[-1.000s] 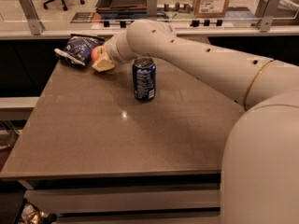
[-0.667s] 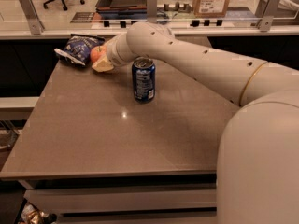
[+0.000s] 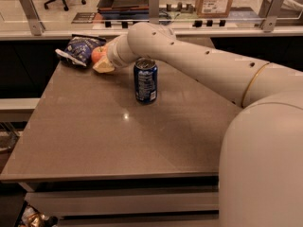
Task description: Move apple near blue chip bag
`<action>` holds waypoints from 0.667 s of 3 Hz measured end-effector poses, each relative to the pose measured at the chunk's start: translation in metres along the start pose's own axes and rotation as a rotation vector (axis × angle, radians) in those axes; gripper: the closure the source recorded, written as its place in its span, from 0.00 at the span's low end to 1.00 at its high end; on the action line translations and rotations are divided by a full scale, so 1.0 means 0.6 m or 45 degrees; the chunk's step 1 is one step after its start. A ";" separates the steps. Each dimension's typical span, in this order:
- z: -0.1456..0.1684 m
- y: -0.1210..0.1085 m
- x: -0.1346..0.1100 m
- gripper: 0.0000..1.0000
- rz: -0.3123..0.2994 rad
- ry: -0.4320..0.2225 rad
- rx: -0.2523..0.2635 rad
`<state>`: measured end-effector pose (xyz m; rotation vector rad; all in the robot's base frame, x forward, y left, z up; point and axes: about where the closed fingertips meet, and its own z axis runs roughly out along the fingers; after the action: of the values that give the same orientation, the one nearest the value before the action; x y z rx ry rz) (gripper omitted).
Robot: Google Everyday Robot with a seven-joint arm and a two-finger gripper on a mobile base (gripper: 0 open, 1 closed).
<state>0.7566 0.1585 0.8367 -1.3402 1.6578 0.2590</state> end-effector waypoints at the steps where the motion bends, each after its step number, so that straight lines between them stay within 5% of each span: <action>1: 0.003 0.003 0.000 0.13 -0.001 0.000 -0.005; 2: 0.002 0.002 -0.003 0.00 -0.001 0.000 -0.005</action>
Offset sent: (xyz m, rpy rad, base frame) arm -0.0005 0.0018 -0.0014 -0.0004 0.0019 0.0027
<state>0.7560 0.1608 0.8369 -1.3436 1.6579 0.2622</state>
